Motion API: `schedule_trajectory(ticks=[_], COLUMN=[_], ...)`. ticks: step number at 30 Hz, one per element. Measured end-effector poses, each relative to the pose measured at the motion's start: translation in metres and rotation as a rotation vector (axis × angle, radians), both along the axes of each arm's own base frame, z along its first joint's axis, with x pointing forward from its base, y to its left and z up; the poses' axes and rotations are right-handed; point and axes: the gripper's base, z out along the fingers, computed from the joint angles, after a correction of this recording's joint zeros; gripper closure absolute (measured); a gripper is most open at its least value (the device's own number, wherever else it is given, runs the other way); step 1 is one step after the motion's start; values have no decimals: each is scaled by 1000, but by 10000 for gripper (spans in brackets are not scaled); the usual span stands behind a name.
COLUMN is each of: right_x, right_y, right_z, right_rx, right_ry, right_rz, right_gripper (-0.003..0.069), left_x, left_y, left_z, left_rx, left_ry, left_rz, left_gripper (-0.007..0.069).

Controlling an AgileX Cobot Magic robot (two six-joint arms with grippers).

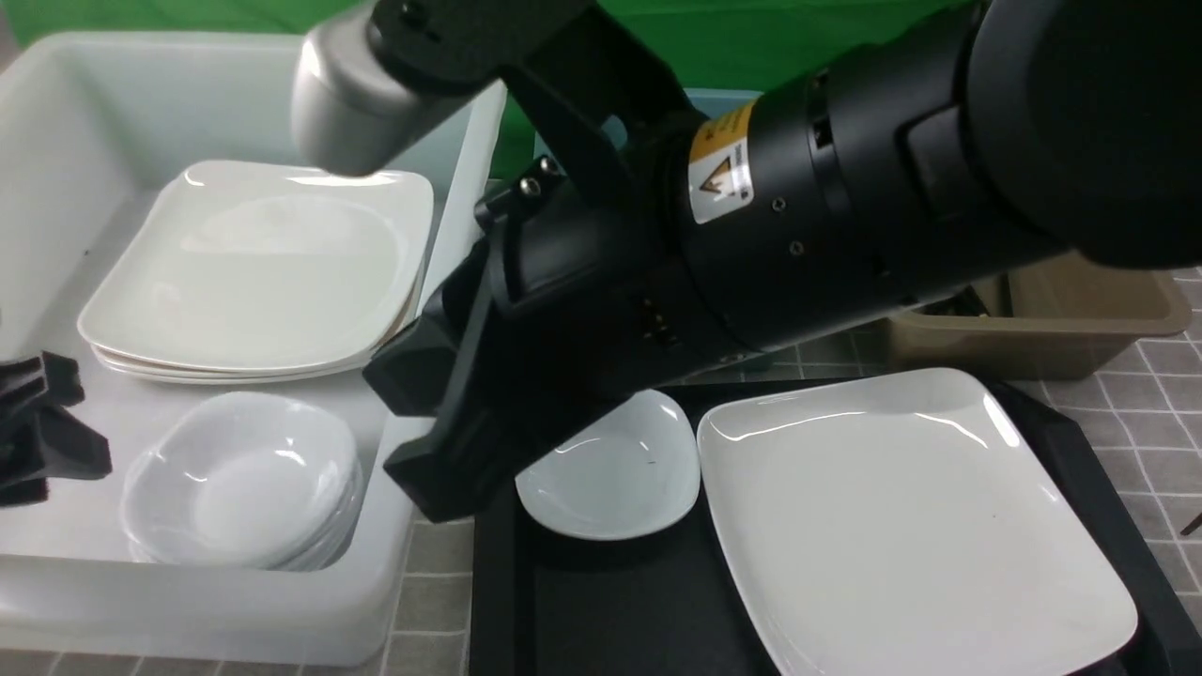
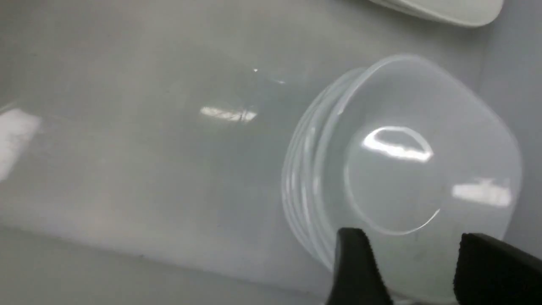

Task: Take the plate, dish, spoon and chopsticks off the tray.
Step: Use the left arm to put the small plate into the large storage box on the left, then use the left arm to grab a small plate from the dinner plate

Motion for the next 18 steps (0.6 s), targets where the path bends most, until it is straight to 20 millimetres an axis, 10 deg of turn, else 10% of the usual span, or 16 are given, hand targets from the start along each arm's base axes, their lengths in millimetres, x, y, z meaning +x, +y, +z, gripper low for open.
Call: schedule_trajectory(ticks=[5,9,13,18], right_x=[1,12,33,54], right_y=[-5,-26,-64,-123], right_z=[-3,-1,4,4], right_rx=[-66,-175,-287,-441], right_ry=[-19,-67,-85,33], right_rz=[8,-78,-253,-473], right_gripper=[638,638,638,638], left_x=[-1,5,11,10], left_y=[6,-15,-70,-159], left_z=[29,59,81,67], left_rx=[47,-3,-65,-71], left_ry=[55,-45,-174,-141], left_rz=[28,-54,-275,-567], left_gripper=[193,295,539,621])
